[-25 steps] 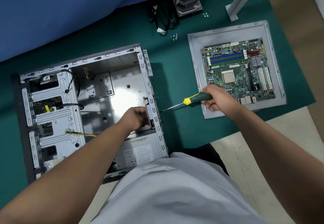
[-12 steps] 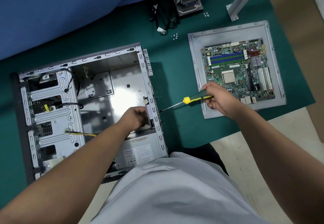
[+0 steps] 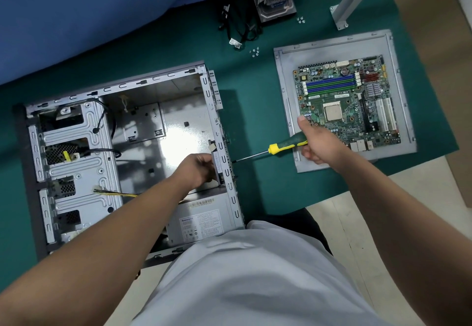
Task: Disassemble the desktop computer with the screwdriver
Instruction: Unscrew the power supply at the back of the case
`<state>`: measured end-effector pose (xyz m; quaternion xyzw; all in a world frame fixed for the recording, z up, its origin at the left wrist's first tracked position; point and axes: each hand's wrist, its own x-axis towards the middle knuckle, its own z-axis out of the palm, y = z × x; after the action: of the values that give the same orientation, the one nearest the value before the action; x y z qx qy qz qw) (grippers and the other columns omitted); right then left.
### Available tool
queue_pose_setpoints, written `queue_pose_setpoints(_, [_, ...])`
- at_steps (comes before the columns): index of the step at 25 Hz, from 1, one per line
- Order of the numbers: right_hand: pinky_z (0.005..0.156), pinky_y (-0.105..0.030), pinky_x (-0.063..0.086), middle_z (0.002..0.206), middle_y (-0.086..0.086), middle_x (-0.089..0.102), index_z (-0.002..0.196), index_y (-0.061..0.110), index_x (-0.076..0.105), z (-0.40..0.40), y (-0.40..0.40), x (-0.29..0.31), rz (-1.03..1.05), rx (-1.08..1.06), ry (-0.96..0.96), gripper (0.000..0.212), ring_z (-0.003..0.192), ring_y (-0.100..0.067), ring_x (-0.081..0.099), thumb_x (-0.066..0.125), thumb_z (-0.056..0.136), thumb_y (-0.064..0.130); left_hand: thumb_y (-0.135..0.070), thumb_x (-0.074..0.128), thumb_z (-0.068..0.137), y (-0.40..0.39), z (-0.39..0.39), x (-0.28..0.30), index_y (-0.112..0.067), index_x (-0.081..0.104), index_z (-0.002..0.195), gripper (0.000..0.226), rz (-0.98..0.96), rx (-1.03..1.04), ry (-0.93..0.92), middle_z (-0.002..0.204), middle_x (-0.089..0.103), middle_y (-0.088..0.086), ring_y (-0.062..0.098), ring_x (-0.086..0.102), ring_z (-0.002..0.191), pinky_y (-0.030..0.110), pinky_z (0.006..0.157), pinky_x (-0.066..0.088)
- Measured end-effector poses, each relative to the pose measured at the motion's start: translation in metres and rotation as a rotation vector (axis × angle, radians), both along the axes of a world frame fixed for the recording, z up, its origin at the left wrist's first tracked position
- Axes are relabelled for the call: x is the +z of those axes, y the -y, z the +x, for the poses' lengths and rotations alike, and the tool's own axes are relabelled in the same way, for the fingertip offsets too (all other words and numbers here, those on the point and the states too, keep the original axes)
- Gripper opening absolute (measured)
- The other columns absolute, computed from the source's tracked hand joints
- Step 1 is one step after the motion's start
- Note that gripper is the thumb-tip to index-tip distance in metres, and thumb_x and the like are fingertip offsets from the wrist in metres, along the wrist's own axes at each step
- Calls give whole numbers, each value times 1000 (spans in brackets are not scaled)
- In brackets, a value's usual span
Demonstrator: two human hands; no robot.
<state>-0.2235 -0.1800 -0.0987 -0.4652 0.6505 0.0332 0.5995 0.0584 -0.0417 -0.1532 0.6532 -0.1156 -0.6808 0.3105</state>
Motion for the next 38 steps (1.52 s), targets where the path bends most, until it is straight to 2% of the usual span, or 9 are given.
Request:
queue_pose_setpoints(4, [54,-30,32,77,-10,52,95,12,52,2,0,2,77,-189,177,11,58,-15,45,44,103,13,32,28,83,-1,2,3,-11,72,44,73,-56,19,-62,49,64,6,18,62,41,26,52,47])
queue_pose_setpoints(8, [48,-29,33,67,-8,55,90,19,52,2,-1,4,-9,9,-19,40,47,-14,43,38,106,53,34,30,81,-2,2,7,-13,72,44,73,-93,-5,-66,50,64,4,17,61,42,24,50,51])
queue_pose_setpoints(12, [58,-31,38,83,-13,54,99,11,53,10,0,8,72,-266,173,14,62,-19,52,41,104,9,33,34,82,-3,2,2,-20,75,45,77,-97,-46,-41,53,69,1,13,64,45,25,56,55])
queue_pose_setpoints(16, [49,-28,36,63,-8,57,92,11,56,6,1,5,-48,24,-55,51,48,-15,48,35,106,55,32,35,85,-6,5,-8,-25,77,50,79,-86,-114,8,57,71,0,12,66,50,32,65,49])
queue_pose_setpoints(20, [54,-30,37,75,-12,55,98,10,54,6,5,4,54,-178,111,15,57,-16,50,40,101,10,33,38,85,-8,5,-10,-27,78,53,78,-104,-149,27,58,72,-2,10,65,50,28,62,51])
queue_pose_setpoints(24, [46,-24,37,63,-9,62,91,11,60,2,2,0,-45,51,-75,50,48,-16,49,39,105,55,31,38,86,-6,4,-12,-27,77,51,79,-84,-139,30,57,71,-1,11,64,49,32,64,46])
queue_pose_setpoints(28, [56,-28,40,83,-11,56,97,12,53,4,-1,3,56,-213,144,11,61,-16,51,43,101,13,30,37,87,-7,5,-14,-27,77,51,79,-95,-131,24,57,71,-1,10,66,49,27,59,53])
queue_pose_setpoints(32, [48,-26,40,70,-11,62,92,10,60,3,-6,0,-12,-30,-17,52,50,-16,50,41,104,56,29,39,87,-8,6,-19,-27,78,52,76,-94,-129,40,58,72,0,12,66,51,35,68,48])
queue_pose_setpoints(38, [62,-31,47,88,-16,62,96,14,54,5,-6,4,99,-305,164,13,67,-22,58,44,104,18,34,39,82,-9,6,-16,-25,77,52,76,-132,-122,13,56,71,0,10,66,48,22,53,51])
